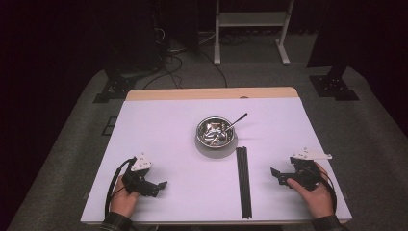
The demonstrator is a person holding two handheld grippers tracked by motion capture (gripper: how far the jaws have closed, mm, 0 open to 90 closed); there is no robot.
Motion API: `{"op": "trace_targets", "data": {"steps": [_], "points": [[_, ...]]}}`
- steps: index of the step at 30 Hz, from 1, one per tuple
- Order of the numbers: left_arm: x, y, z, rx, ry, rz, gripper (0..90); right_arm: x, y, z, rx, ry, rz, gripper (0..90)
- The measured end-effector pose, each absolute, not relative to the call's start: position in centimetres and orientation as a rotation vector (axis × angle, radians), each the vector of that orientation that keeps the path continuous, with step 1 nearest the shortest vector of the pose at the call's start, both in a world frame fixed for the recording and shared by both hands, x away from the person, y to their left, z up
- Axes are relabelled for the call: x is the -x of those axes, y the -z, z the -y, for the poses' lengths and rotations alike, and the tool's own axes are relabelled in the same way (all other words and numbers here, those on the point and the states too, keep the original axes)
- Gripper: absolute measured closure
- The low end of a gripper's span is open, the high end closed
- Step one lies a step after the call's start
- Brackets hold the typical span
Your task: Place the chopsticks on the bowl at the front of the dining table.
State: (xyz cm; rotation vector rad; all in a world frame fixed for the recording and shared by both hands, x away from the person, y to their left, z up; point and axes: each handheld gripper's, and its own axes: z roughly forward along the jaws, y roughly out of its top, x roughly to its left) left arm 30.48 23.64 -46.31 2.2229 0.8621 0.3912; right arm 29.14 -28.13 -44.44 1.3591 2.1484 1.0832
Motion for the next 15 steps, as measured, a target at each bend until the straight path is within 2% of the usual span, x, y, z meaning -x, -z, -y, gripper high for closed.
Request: {"op": "trace_targets", "data": {"steps": [15], "points": [[-30.5, 46.3, -23.6, -2.223, -0.39, -0.863, 0.0, -30.2, 44.1, 26.4, -1.314, -1.121, -2.18, 9.3]]}}
